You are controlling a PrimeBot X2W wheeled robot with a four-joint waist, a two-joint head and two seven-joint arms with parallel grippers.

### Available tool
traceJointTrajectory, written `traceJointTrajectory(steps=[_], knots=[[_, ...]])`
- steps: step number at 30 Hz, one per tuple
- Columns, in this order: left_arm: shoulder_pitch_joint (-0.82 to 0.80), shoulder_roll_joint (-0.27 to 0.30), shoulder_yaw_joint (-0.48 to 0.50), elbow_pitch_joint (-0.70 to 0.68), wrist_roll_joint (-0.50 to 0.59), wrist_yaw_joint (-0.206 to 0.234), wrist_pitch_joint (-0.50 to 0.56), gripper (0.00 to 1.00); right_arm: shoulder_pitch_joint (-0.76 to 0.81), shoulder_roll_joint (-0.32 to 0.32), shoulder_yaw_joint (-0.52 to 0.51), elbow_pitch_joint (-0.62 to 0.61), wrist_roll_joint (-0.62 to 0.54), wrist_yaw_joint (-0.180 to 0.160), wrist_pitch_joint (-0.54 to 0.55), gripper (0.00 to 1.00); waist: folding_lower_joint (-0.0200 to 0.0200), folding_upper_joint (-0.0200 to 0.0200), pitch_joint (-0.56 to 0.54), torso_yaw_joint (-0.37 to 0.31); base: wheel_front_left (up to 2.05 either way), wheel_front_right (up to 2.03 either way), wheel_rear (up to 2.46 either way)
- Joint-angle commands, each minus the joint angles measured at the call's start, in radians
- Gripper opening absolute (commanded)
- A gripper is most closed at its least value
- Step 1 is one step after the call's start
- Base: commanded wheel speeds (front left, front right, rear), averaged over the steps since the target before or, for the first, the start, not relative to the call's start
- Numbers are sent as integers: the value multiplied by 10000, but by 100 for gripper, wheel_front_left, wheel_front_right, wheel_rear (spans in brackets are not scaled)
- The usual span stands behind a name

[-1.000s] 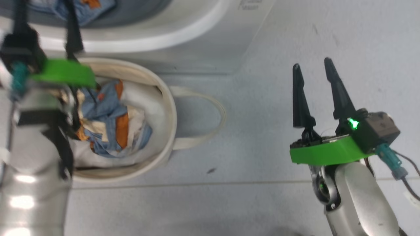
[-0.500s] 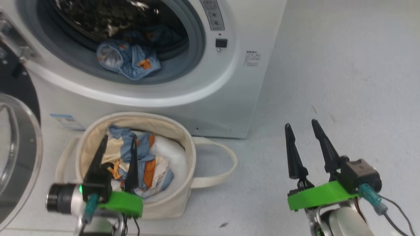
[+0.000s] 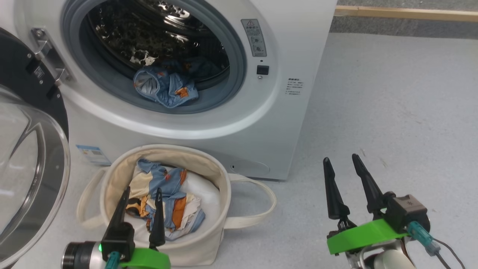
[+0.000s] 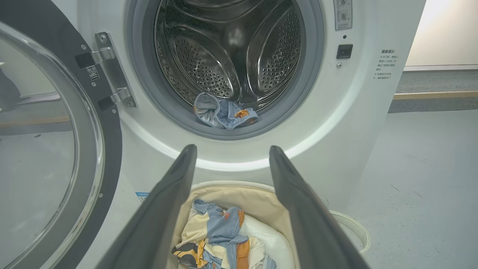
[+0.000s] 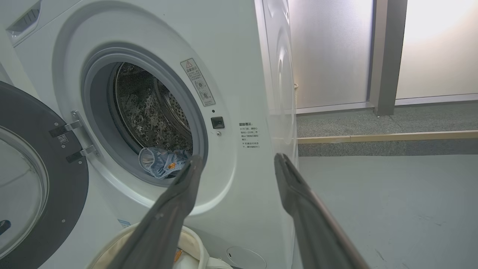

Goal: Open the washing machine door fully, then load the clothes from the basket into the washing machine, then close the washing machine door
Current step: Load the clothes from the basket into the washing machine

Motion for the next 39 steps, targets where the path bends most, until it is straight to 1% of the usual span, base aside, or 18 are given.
traceJointTrajectory(steps=[1, 9, 18, 23, 29, 35, 37, 39], knots=[[-230, -5, 312, -434, -1, 126, -47, 100, -143, 22, 231, -306, 79, 2, -49, 100, 0, -1, -84, -80, 0, 0, 0], [-56, -27, 451, -727, -64, 147, -47, 100, -41, 22, 181, -201, -48, 2, -49, 100, 0, -1, -7, -250, 0, 0, 0], [-176, -68, 495, -711, -49, 98, -47, 100, -103, 22, -554, 72, -343, 2, -49, 100, 0, -1, 259, -349, 0, 0, 0], [-376, -96, 488, -757, -31, 57, -47, 100, -261, 22, -1080, 522, -602, 2, -49, 100, 0, -1, 587, -387, 0, 0, 0], [-796, -62, 575, -767, -39, -59, -47, 100, -513, 22, -1201, 522, -630, 2, -49, 100, 0, -1, 1198, -498, 0, 0, 0], [-1892, 8, 658, -396, -124, -392, -47, 100, -847, 22, -1117, 317, -756, 2, -49, 100, 0, -1, 2130, -673, 0, 0, 0], [-2388, -61, 962, 98, -665, -691, -47, 100, -1002, 22, -1089, 226, -765, 2, -49, 100, 0, -1, 2493, -769, 0, 0, 0], [-3071, 82, 1119, 648, -663, -862, -47, 100, -1189, 22, -1025, 120, -749, 2, -49, 100, 0, -1, 2877, -904, 0, 0, 0]])
